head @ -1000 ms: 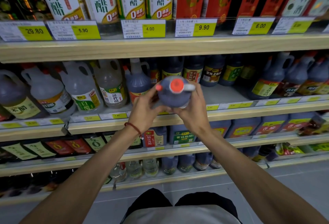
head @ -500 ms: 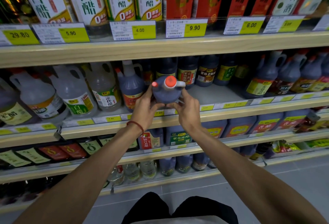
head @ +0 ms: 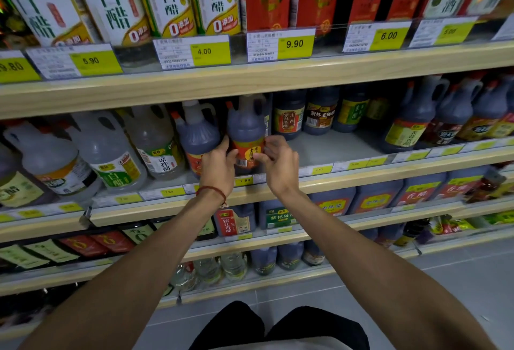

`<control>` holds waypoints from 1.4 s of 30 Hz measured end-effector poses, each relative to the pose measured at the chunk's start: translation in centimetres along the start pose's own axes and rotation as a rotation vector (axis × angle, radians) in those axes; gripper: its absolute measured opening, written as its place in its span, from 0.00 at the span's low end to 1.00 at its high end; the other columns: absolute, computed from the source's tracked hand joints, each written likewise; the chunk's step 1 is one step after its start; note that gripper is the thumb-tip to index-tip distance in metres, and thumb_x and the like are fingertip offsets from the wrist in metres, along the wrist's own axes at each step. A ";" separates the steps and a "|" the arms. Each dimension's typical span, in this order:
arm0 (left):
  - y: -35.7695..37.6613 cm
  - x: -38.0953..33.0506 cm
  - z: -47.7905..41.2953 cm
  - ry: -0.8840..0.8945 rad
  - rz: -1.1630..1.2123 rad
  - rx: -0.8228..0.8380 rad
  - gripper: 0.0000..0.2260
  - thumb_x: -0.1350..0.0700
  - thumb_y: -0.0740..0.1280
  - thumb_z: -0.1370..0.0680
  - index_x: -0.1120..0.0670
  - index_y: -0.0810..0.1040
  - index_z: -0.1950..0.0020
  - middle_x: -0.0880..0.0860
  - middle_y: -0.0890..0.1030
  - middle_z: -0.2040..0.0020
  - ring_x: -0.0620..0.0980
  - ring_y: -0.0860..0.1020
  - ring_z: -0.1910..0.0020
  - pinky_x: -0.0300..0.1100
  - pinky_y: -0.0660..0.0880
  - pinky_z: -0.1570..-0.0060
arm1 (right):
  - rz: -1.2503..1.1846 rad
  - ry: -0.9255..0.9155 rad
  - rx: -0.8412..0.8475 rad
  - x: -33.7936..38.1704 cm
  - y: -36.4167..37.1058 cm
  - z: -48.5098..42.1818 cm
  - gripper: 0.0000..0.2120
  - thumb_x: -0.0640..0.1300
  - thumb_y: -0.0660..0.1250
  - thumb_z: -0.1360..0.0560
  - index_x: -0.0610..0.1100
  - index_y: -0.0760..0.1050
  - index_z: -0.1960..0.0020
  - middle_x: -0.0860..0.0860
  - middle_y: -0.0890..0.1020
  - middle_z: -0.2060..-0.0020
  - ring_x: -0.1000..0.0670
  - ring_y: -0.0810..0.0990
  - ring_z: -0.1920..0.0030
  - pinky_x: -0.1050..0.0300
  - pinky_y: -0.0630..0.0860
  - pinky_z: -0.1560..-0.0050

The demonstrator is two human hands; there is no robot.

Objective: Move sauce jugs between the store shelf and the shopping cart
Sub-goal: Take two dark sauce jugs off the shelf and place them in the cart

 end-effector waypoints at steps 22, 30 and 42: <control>2.0 4.9 0.3 -0.232 0.144 0.124 0.27 0.51 0.66 0.31 0.43 0.70 0.31 0.53 0.85 0.47 0.56 0.83 0.44 0.57 0.80 0.40 | 0.286 0.014 0.279 1.0 1.1 0.9 0.33 0.26 0.63 0.26 0.43 0.70 0.23 0.44 0.82 0.36 0.45 0.79 0.37 0.68 0.69 0.42; -4.0 -2.1 3.9 -0.171 -0.166 0.241 0.21 0.62 0.70 0.25 0.58 0.77 0.32 0.60 0.81 0.38 0.61 0.79 0.39 0.52 0.77 0.40 | 0.669 -0.080 0.350 5.1 0.9 4.8 0.22 0.35 0.69 0.29 0.43 0.78 0.35 0.44 0.81 0.41 0.39 0.76 0.39 0.45 0.76 0.41; -11.1 -2.3 10.4 -0.093 -0.707 0.402 0.18 0.49 0.64 0.21 0.55 0.77 0.34 0.54 0.80 0.39 0.58 0.77 0.40 0.52 0.78 0.48 | 0.822 -0.267 0.466 9.7 2.6 10.9 0.16 0.48 0.68 0.25 0.44 0.82 0.40 0.47 0.83 0.45 0.42 0.77 0.39 0.44 0.77 0.41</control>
Point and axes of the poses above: each hand's wrist, its own z-axis away from the middle knuckle, its own y-axis out of the palm, x = y × z, the point moved 7 cm from there along -z, towards the middle knuckle
